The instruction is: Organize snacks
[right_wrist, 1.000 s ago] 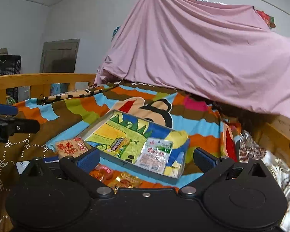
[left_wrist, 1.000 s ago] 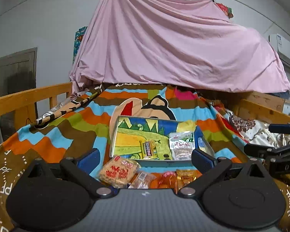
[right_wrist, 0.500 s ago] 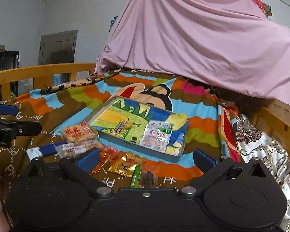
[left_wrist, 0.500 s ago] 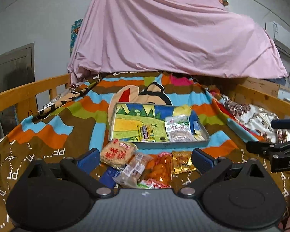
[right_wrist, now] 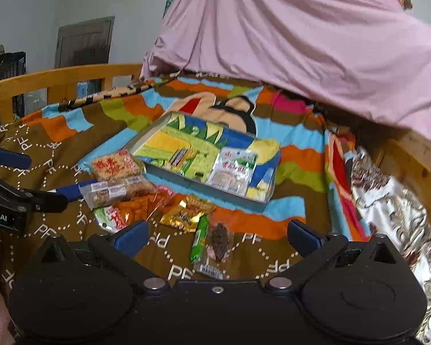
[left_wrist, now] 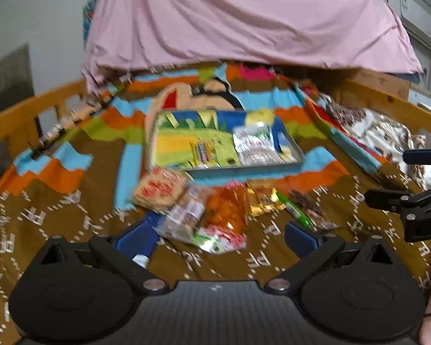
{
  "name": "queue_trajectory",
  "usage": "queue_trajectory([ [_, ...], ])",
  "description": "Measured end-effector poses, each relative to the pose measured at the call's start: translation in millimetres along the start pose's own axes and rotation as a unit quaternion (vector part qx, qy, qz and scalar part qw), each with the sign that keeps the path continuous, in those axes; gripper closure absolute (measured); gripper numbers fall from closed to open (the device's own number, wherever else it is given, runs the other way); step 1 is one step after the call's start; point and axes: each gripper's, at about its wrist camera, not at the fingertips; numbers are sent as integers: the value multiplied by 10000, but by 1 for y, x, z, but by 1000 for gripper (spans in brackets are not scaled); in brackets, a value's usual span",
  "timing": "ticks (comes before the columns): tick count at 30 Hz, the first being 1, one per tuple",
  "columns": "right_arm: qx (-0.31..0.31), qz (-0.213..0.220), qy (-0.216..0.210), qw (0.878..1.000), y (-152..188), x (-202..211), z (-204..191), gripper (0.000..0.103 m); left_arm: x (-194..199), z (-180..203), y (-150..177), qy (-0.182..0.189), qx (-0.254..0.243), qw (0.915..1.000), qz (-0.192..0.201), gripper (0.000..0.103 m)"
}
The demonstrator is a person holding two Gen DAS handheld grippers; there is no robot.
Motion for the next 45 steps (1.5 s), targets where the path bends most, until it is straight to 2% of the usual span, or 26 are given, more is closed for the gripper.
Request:
queue_trajectory([
  [4,-32,8,-24,10000,0,-3,0,1,-12,-3,0,152,136,9994,-296,0],
  [11,15,-106,-36,9999,-4,-16,2,1,-23,-10,-1,288,386,9979,-436,0],
  [14,267,-297,-329,9987,-8,-30,1,1,-35,-12,-6,476,379,9966,-564,0],
  [17,630,-378,-653,9952,-13,-41,1,1,-50,-14,-13,681,312,9953,-609,0],
  [20,1017,-509,-743,9907,-14,-56,-1,1,-65,-17,-18,914,150,9940,-578,0],
  [25,743,-775,-1057,9886,-8,-86,3,2,-92,-11,-26,1293,-362,9894,-555,0],
  [28,657,-1092,-1202,9845,-1,-104,-1,7,-105,-6,-25,1690,-418,9828,-617,0],
  [31,680,-1314,-1315,9802,5,-114,-7,11,-116,-6,-25,1877,-359,9790,-709,1],
  [34,819,-1316,-1346,9787,8,-118,-12,14,-126,-8,-24,1870,-371,9784,-794,1],
  [36,768,-1365,-1422,9774,9,-124,-12,24,-134,-10,-23,1864,-351,9778,-896,1],
  [39,664,-1504,-1485,9752,9,-135,-11,32,-146,-14,-22,1894,-244,9760,-1044,3],
  [45,482,-1650,-1417,9749,9,-156,-10,41,-165,-21,-21,1851,8,9748,-1243,9],
])
Point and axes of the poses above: each gripper's, at about its wrist camera, not at the fingertips, and x roughly against the way its jaws point, z to its right, y to its underside, and after that the axes turned 1 degree about -y, right-handed
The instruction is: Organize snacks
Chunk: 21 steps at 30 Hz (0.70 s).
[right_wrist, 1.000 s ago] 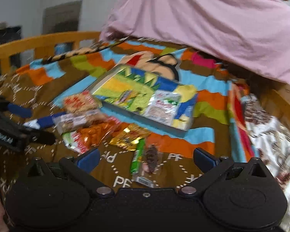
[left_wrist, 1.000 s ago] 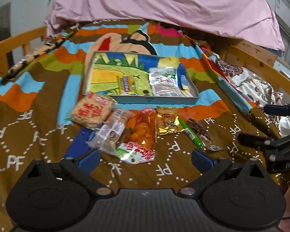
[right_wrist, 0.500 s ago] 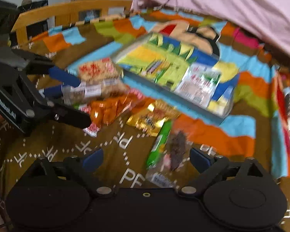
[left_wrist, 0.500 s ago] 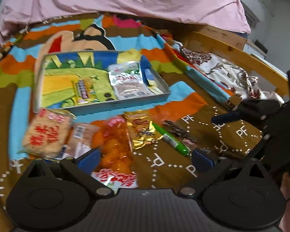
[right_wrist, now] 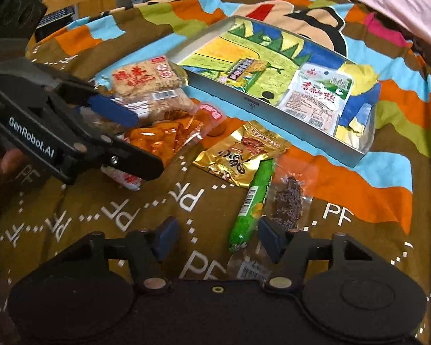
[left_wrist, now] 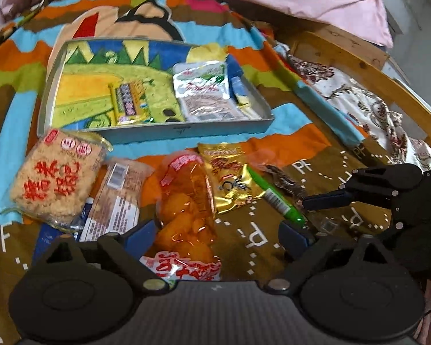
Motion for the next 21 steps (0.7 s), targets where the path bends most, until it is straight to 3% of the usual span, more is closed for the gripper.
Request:
queue_trajectory([
  [4,-267,-10,76,9996,-7,-12,7,43,-5,-2,-3,-144,10,9999,-27,17],
  [8,-580,-171,-43,9982,-9,-25,15,44,-11,-4,-4,-175,44,9998,-99,20],
  [14,-758,-63,-33,9971,-15,-31,20,45,-20,0,-4,-311,-199,9992,-160,24],
  [17,-876,-99,36,9961,-16,-31,21,52,-23,5,-2,-464,-460,9976,-240,26],
  [21,-835,-179,196,9962,-15,-28,19,69,-24,9,2,-706,-793,9939,-308,41],
])
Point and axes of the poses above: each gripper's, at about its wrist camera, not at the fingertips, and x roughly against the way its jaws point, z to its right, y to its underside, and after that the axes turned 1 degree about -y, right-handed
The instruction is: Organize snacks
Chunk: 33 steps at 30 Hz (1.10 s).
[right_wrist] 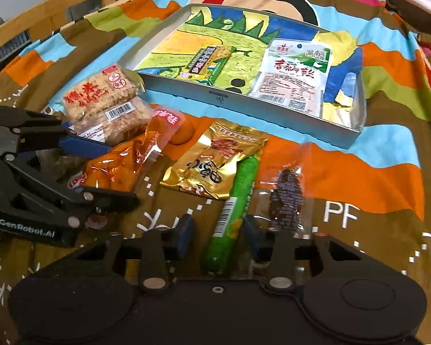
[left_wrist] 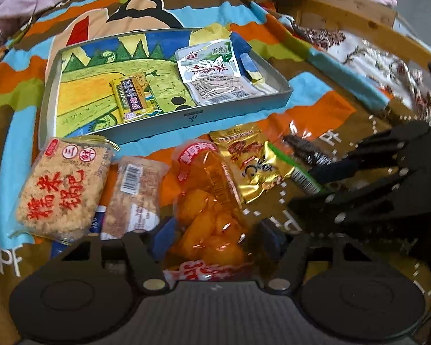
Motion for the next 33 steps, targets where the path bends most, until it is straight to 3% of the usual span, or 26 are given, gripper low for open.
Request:
queue_trajectory([
  [6,-210,-134,-52,9997,3,8,1,76,4,3,1,12,96,9999,-126,42],
  [14,-365,-200,-160,9990,8,10,2,73,9,6,4,23,245,9994,-256,39],
  [18,-574,-126,-264,9979,3,1,6,64,2,6,3,10,149,9995,-269,36],
  [22,-620,-116,-250,9977,4,1,5,64,2,6,3,5,167,9995,-275,40],
  [24,-589,-145,-136,9981,6,4,2,74,4,5,2,-11,234,9993,-275,41],
  [26,-582,-228,-104,9980,8,10,0,76,7,4,1,-11,370,9988,-324,42],
  [33,-809,-194,-237,9963,10,9,6,71,9,6,4,-2,490,9979,-433,43],
])
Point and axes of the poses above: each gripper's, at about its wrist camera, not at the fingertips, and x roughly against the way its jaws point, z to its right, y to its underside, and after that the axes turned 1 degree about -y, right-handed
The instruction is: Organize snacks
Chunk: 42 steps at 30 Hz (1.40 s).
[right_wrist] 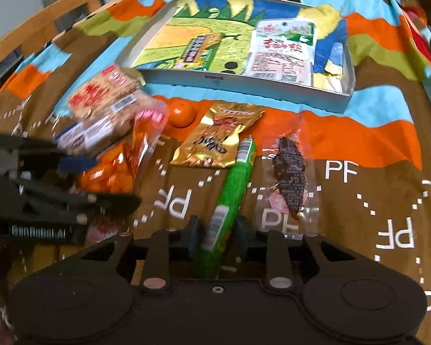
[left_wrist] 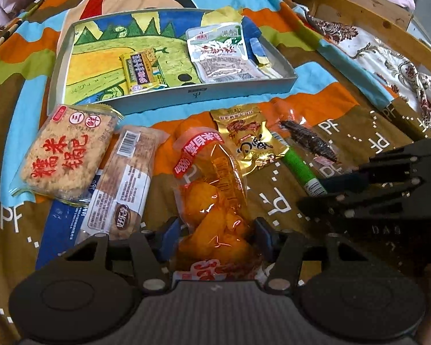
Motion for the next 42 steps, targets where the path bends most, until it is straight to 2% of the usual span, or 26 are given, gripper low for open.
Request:
queue_trajectory([
  [4,7,51,122,9999,-3,-5,-3,76,-1,0,-1,12,24,10000,30,43],
  [9,803,220,513,9952,6,4,-21,79,5,2,0,-109,148,9996,193,44],
  [11,1304,348,797,9876,13,10,-32,80,11,5,1,-135,115,9993,325,48],
  [13,1959,543,1187,9719,21,15,-46,81,17,6,1,-117,121,9990,424,62],
  [15,2492,677,1474,9548,30,18,-56,83,21,6,1,-20,184,9989,442,64],
  [16,2600,673,1521,9512,33,19,-58,83,20,6,1,-15,195,9991,388,64],
  [18,2624,634,1506,9510,35,18,-58,83,18,2,1,-6,318,9990,301,63],
  [22,2585,617,1462,9529,35,18,-54,83,13,-3,1,-11,533,9984,189,47],
  [25,2483,584,1431,9563,35,15,-54,82,4,1,1,-86,400,9991,135,34],
  [27,2404,530,1383,9593,34,8,-54,81,-3,6,1,-221,217,9994,123,33],
  [32,1970,542,1089,9728,24,-7,-41,76,-8,9,3,-371,8,9991,196,36],
  [34,1666,551,958,9798,18,-9,-35,76,-6,6,4,-389,76,9989,236,46],
  [36,1471,532,883,9837,15,-9,-32,78,-4,3,4,-361,169,9989,254,48],
  [39,1870,563,1119,9743,21,-8,-41,80,-1,1,4,-324,249,9988,287,49],
  [41,2305,554,1423,9610,29,-6,-51,81,3,1,4,-304,300,9985,351,54],
  [42,2537,565,1576,9527,33,-5,-55,82,6,1,4,-265,339,9983,400,60],
])
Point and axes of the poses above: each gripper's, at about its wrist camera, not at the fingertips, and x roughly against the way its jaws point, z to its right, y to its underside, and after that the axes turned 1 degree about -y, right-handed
